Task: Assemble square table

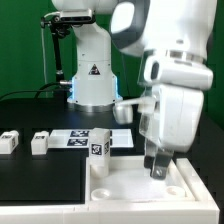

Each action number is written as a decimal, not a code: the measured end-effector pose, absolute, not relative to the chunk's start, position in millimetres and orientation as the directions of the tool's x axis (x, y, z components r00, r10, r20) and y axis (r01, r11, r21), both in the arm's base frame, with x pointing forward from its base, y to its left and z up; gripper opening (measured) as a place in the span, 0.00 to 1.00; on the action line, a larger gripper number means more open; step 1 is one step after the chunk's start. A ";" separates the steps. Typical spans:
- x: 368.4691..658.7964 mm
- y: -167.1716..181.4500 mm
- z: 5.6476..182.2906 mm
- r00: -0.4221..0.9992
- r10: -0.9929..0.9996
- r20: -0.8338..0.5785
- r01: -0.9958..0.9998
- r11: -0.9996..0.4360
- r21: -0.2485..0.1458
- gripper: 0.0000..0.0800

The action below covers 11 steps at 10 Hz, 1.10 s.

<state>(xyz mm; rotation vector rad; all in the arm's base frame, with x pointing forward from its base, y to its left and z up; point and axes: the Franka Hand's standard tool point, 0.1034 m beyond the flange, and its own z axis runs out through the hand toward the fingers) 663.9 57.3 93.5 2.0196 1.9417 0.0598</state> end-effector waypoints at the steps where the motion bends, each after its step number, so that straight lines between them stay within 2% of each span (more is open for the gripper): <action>1: 663.3 41.9 106.9 0.064 0.972 -0.225 0.969 -0.007 0.246 0.80; 4: 671.6 2.7 142.0 0.065 0.967 -0.246 0.963 0.004 0.271 0.81; 5: 663.9 -10.6 144.6 0.090 0.969 -0.230 0.955 -0.018 0.297 0.81; 6: 652.1 -17.7 140.8 0.114 0.969 -0.220 0.954 -0.045 0.297 0.81; 9: 653.0 -16.4 140.1 0.145 0.967 -0.212 0.952 -0.077 0.298 0.81; 10: 653.0 -16.3 140.0 0.181 0.963 -0.200 0.945 -0.114 0.305 0.81; 11: 652.6 -17.1 140.2 0.281 0.945 -0.166 0.921 -0.217 0.324 0.81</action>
Offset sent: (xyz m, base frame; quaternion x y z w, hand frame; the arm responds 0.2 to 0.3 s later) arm 0.0118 -0.0484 0.0499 -0.0253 -0.0301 -0.0570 0.9976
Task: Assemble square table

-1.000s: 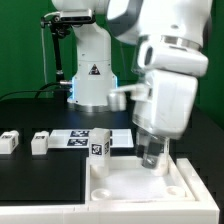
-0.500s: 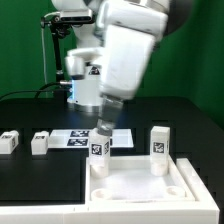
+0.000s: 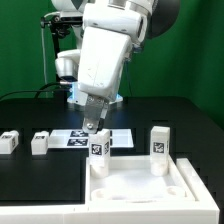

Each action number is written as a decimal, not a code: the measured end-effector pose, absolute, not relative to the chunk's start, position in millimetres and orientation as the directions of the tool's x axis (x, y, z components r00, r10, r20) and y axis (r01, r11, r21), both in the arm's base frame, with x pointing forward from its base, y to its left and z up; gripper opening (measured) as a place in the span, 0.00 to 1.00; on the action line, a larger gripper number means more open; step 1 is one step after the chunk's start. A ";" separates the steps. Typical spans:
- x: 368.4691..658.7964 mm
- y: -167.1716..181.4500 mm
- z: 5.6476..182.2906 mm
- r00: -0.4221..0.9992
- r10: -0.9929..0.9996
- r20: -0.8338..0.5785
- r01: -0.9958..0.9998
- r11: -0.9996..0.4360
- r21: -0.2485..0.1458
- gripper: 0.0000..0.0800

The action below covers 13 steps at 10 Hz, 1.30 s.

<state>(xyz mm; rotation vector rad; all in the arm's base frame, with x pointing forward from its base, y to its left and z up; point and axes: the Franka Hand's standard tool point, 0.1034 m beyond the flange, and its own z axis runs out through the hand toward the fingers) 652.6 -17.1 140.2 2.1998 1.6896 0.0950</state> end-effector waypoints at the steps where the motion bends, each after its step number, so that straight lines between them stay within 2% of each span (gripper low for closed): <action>1: 642.6 -29.0 141.3 0.420 0.897 -0.136 0.877 -0.363 0.316 0.81; 2: 632.1 -50.6 143.1 0.485 0.863 -0.140 0.851 -0.429 0.303 0.81; 4: 618.0 -85.2 135.8 0.611 0.783 -0.116 0.774 -0.560 0.297 0.81; 6: 618.8 -80.7 135.0 0.713 0.698 -0.069 0.681 -0.665 0.306 0.81; 8: 617.7 -80.5 133.7 0.803 0.596 -0.021 0.574 -0.763 0.297 0.81; 9: 606.1 -90.1 130.4 0.898 0.439 0.002 0.426 -0.873 0.236 0.81; 10: 594.6 -101.9 129.3 0.941 0.338 0.008 0.329 -0.922 0.204 0.81; 11: 572.4 -120.9 124.3 0.974 0.224 -0.032 0.226 -0.965 0.136 0.81; 12: 559.1 -144.7 116.3 0.995 0.099 -0.028 0.102 -0.989 0.105 0.81; 13: 552.8 -152.4 110.1 0.999 0.043 -0.015 0.044 -0.993 0.112 0.81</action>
Offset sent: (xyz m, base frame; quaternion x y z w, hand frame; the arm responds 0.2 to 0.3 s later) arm -0.0241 -0.0571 -0.0124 0.0262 0.0326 0.1825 0.9823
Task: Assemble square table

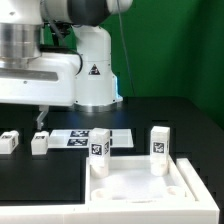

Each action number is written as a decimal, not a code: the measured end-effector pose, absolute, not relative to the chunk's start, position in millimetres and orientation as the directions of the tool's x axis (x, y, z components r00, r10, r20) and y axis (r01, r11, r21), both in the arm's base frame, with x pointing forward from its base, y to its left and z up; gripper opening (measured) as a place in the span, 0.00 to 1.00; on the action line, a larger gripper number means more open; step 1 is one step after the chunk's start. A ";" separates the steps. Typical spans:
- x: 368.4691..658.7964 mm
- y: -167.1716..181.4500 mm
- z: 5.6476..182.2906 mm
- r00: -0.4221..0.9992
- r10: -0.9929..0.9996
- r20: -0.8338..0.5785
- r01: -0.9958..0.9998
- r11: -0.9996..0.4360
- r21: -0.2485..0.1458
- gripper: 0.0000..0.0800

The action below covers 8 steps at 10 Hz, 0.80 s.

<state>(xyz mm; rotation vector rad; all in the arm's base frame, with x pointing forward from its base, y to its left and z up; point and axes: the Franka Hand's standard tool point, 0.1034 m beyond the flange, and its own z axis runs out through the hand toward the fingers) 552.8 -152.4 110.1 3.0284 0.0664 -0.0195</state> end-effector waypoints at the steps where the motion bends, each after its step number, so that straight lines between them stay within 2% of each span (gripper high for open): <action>1: 552.7 -147.7 109.3 1.000 -0.028 -0.011 -0.026 -0.994 0.110 0.81; 4: 551.6 -149.3 107.9 0.999 -0.029 -0.013 -0.028 -0.994 0.110 0.81; 5: 530.6 -157.8 94.7 0.997 -0.072 -0.027 -0.070 -0.994 0.082 0.81; 6: 502.7 -159.9 78.1 0.992 -0.109 -0.057 -0.105 -0.992 0.069 0.81; 8: 464.5 -158.1 54.4 0.990 -0.092 -0.103 -0.086 -0.994 0.062 0.81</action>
Offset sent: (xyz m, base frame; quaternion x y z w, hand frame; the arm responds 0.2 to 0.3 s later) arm 0.0000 0.0000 0.0000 0.0000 0.0000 0.0000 1.0000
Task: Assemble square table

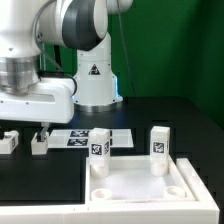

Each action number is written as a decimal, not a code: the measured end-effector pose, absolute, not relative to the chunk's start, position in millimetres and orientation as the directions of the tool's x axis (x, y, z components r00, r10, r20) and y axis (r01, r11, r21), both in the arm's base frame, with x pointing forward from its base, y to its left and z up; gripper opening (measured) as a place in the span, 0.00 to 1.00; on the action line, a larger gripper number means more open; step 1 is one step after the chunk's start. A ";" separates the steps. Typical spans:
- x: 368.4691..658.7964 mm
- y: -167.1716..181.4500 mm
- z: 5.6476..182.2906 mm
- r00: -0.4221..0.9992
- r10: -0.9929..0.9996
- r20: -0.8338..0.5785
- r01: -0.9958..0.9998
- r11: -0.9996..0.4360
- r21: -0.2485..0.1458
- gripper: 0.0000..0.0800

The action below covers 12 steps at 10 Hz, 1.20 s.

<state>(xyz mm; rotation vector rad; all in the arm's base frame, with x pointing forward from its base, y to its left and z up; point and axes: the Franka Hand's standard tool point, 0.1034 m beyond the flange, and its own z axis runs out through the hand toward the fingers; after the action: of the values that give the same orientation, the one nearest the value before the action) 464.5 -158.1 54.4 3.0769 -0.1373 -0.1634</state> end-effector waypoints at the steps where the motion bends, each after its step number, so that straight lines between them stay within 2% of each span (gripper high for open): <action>1: 464.3 -159.7 53.8 0.991 -0.093 -0.098 -0.086 -0.994 0.066 0.81; 5: 463.2 -158.3 52.8 0.993 -0.063 -0.103 -0.057 -0.996 0.063 0.81; 8: 451.3 -142.4 44.7 0.987 0.071 -0.146 0.076 -0.997 0.024 0.81; 10: 451.5 -141.4 44.6 0.985 0.058 -0.164 0.062 -0.998 0.016 0.81; 12: 447.7 -135.8 43.0 0.967 0.049 -0.248 0.048 -0.999 -0.010 0.81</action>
Offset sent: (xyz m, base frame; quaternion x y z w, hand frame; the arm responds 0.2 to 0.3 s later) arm 0.0000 0.0000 0.0000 0.0000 0.0000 0.0000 1.0000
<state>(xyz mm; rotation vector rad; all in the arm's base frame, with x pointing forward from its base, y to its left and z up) 447.7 -135.8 43.0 3.1195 0.0767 -0.3940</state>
